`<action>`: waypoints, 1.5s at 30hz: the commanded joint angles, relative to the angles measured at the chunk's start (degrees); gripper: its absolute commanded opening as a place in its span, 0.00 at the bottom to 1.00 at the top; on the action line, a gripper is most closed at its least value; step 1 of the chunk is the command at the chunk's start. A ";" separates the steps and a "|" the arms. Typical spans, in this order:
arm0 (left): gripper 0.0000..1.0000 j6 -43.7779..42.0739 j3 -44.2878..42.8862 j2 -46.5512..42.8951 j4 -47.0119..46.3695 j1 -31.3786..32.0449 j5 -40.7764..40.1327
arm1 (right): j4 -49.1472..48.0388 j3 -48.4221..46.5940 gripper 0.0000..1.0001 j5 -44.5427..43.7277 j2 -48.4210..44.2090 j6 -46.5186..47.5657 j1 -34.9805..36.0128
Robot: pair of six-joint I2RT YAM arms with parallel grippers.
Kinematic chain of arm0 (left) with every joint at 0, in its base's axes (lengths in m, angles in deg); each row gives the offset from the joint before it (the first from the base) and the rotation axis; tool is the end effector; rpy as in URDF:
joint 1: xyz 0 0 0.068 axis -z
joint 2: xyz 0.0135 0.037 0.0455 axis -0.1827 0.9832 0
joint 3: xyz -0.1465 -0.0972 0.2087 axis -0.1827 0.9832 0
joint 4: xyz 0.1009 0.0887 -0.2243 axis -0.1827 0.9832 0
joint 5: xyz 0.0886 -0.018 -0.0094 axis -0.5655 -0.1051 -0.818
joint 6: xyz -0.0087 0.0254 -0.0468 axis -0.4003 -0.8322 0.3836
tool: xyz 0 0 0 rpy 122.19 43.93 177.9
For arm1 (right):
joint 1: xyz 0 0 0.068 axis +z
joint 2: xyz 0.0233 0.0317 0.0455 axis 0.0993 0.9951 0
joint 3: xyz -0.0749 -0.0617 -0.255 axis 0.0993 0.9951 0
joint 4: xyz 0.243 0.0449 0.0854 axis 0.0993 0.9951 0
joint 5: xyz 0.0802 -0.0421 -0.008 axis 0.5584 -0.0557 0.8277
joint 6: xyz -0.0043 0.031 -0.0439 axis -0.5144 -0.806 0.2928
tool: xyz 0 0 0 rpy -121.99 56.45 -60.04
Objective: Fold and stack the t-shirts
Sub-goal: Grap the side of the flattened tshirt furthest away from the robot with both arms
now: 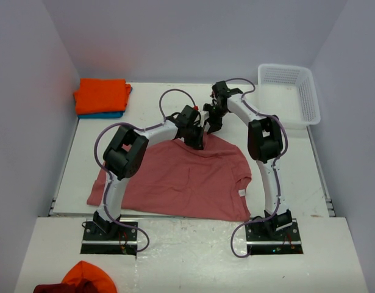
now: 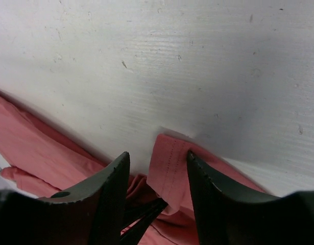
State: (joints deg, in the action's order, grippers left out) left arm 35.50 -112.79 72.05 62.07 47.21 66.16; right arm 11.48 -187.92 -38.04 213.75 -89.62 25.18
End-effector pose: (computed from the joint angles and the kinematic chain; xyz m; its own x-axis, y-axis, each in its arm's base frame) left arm 0.3641 -0.2849 0.1472 -0.8827 0.2161 -0.4173 0.4058 0.7985 -0.4447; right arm 0.4706 0.1797 0.1592 -0.9824 0.1525 -0.1078 0.0891 0.8900 0.4472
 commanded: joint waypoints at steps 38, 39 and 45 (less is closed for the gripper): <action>0.18 0.48 -6.25 4.49 4.20 -2.59 -1.21 | -6.46 24.99 0.00 -13.04 -24.23 -1.51 -1.03; 0.18 0.48 -7.48 4.84 4.64 -2.59 -1.30 | -6.98 26.57 0.00 -12.35 -24.67 -1.42 -1.03; 0.18 0.30 -8.98 6.25 5.00 -2.59 -0.95 | -9.27 33.86 0.00 -11.10 -30.46 -1.34 -0.06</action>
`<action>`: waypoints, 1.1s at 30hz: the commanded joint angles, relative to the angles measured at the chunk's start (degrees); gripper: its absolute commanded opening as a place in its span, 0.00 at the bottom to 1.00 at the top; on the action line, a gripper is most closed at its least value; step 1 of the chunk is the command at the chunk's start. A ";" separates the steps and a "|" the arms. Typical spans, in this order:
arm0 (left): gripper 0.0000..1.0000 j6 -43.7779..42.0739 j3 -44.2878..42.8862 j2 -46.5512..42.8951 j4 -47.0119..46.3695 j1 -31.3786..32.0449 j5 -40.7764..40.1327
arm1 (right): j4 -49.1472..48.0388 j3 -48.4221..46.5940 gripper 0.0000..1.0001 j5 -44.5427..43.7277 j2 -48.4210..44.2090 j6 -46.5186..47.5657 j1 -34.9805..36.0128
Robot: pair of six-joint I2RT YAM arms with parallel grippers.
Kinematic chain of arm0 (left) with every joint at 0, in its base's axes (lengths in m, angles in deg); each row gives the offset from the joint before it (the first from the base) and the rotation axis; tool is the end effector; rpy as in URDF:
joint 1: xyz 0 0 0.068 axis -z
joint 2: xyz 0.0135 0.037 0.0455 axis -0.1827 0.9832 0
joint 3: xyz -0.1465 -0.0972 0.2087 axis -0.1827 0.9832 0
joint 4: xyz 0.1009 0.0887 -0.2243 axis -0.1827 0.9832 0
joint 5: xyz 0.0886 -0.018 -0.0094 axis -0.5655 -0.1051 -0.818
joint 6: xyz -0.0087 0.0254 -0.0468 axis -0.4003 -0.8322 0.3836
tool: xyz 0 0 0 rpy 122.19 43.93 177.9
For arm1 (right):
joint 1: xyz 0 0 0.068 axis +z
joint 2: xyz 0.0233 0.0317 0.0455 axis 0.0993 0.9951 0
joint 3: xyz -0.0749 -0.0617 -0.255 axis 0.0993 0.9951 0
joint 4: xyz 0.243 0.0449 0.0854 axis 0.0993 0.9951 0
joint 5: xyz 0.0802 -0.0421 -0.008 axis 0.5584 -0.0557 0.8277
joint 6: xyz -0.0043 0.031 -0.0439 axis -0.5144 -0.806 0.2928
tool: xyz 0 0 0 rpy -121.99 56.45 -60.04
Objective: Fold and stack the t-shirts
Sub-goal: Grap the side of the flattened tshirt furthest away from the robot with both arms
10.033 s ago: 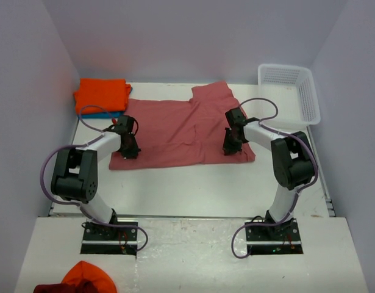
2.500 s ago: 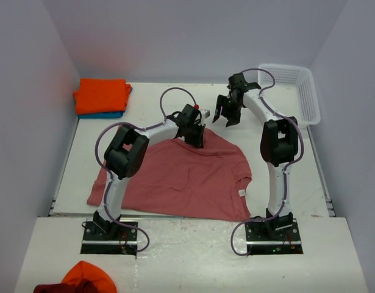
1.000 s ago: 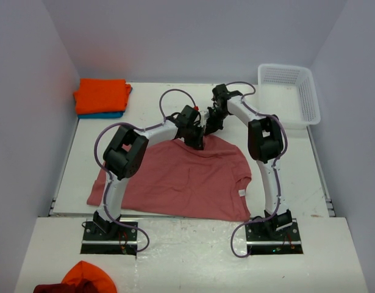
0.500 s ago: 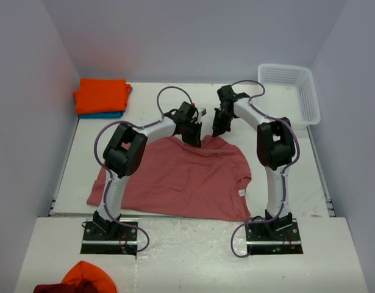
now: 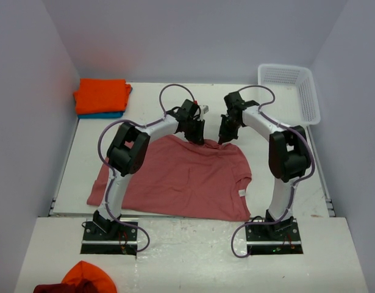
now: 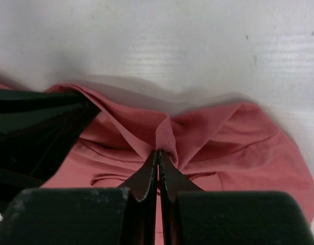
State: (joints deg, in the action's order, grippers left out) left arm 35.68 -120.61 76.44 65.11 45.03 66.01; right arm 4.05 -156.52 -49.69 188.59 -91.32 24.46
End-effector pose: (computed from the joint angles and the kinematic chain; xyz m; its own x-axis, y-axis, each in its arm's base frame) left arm 0.3929 -0.2833 0.1497 -0.8888 0.1777 -0.4223 0.3742 0.8135 -0.4452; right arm 0.3857 0.1367 0.1990 -0.9505 0.2288 -0.2101 0.1596 0.9399 0.3017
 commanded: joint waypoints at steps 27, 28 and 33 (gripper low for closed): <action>0.18 0.13 2.70 1.34 0.73 -0.58 -0.01 | -1.06 2.31 0.51 -6.23 -8.87 2.91 2.78; 0.18 0.13 3.84 1.07 0.47 -0.58 0.00 | -0.27 0.64 0.51 -5.88 -7.27 3.27 2.07; 0.18 -0.05 4.91 0.19 0.11 -0.93 0.08 | 3.34 -8.50 0.46 -3.16 0.38 5.29 -0.66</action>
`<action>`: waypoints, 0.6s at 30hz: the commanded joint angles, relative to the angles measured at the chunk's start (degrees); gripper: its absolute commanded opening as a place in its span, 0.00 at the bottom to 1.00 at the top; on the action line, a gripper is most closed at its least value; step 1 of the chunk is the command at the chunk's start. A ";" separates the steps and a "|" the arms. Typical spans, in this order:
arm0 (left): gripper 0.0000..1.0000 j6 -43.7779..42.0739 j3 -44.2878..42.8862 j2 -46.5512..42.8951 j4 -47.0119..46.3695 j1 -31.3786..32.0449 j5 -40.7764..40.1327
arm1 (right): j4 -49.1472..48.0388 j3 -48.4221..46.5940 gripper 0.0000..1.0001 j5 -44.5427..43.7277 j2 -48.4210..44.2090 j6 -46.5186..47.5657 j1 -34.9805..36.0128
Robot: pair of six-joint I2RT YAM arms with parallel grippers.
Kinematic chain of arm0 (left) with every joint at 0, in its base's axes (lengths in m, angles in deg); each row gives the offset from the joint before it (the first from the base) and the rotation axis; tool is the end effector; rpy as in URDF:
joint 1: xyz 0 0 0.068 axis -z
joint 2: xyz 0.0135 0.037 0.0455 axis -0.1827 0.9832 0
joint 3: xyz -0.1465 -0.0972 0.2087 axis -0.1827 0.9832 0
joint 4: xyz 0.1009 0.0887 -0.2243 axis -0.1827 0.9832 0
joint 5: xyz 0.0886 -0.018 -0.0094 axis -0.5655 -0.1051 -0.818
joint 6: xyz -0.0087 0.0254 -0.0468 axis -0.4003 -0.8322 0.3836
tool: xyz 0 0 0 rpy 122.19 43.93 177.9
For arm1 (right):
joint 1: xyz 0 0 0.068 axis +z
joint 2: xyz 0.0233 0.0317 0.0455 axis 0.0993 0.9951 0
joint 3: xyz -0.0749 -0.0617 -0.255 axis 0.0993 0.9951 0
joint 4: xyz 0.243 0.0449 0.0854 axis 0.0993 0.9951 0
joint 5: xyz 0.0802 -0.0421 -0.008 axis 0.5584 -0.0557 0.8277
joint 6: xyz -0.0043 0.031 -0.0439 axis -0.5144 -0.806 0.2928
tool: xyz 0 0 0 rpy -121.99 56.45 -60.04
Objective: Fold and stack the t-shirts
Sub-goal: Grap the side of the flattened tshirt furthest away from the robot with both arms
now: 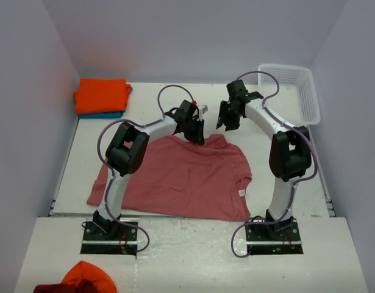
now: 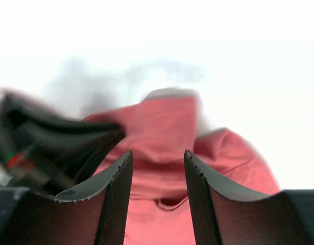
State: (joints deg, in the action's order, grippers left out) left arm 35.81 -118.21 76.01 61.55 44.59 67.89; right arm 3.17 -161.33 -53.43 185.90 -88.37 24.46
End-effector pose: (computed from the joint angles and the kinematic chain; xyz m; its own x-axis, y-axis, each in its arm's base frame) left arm 0.3926 -0.2799 0.1448 -0.8845 0.1694 -0.4347 0.3846 0.7923 -0.4737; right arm 0.3941 0.1372 0.2426 -0.9050 0.2020 -0.3743 0.0893 0.9506 0.2972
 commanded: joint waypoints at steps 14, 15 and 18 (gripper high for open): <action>0.18 -0.36 1.97 0.27 3.59 -0.58 -0.74 | 9.14 -8.98 0.43 -0.65 10.38 2.60 -1.62; 0.18 -0.36 1.97 0.27 3.50 -0.49 -0.65 | 9.14 -8.98 0.43 -0.38 10.64 2.78 -1.80; 0.18 -0.27 1.89 0.18 3.33 -0.49 -0.39 | 9.05 -8.89 0.43 0.67 11.43 3.13 -1.98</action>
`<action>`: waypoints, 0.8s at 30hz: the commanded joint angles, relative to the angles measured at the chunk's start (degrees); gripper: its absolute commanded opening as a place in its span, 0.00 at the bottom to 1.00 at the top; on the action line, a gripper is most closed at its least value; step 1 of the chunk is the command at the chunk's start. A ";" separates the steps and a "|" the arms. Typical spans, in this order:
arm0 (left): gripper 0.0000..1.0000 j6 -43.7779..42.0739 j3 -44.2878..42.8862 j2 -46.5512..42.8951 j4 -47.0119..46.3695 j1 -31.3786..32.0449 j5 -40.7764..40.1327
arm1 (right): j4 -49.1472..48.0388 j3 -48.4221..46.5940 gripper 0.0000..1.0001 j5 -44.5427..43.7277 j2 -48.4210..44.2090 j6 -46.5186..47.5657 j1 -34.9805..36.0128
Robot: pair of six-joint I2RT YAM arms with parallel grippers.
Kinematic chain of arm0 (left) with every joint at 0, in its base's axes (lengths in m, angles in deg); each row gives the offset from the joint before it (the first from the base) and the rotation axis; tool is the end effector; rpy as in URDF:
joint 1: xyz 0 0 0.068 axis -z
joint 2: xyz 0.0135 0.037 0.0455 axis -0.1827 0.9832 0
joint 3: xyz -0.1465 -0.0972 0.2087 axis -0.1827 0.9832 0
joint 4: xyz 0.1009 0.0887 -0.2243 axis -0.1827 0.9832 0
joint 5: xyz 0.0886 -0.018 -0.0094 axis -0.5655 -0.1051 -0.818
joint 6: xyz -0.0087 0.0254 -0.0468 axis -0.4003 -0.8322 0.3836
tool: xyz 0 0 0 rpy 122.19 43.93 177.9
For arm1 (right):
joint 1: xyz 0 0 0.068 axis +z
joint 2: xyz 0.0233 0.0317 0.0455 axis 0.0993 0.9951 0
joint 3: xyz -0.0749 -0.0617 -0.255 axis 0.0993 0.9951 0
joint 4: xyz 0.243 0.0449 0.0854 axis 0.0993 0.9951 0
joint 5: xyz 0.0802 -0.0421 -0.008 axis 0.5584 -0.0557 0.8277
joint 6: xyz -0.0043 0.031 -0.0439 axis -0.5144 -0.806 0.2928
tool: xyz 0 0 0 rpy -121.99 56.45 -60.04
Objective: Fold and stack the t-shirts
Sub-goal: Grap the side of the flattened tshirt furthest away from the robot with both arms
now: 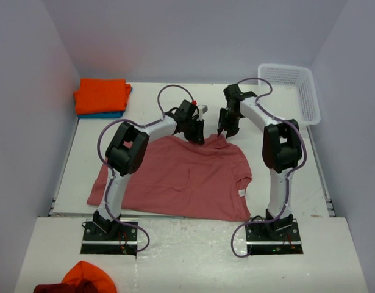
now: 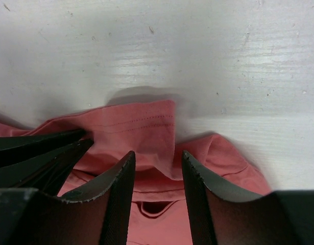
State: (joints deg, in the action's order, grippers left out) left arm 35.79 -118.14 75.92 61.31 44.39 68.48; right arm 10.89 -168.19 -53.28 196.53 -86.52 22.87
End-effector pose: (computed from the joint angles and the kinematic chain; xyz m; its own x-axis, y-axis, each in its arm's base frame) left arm 0.3935 -0.2789 0.1455 -0.8843 0.1678 -0.4357 0.3864 0.7868 -0.4813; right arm 0.4185 0.1327 0.1961 -0.9603 0.1783 -0.2147 0.1332 0.9688 0.2089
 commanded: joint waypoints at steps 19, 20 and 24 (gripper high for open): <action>0.18 -0.33 2.17 0.53 3.30 -0.64 -0.54 | -0.86 -7.12 0.33 8.70 5.64 0.75 -0.64; 0.18 -0.42 2.17 0.54 3.22 -0.64 -0.63 | -0.86 -7.48 0.33 8.87 5.73 0.83 -0.56; 0.18 -0.33 2.26 0.71 3.04 -0.64 -0.45 | -1.21 -8.62 0.26 9.66 5.64 1.01 -0.65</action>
State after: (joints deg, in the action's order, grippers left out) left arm 35.79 -117.88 75.92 61.00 44.15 69.07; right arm 10.45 -173.83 -45.58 202.34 -86.12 22.45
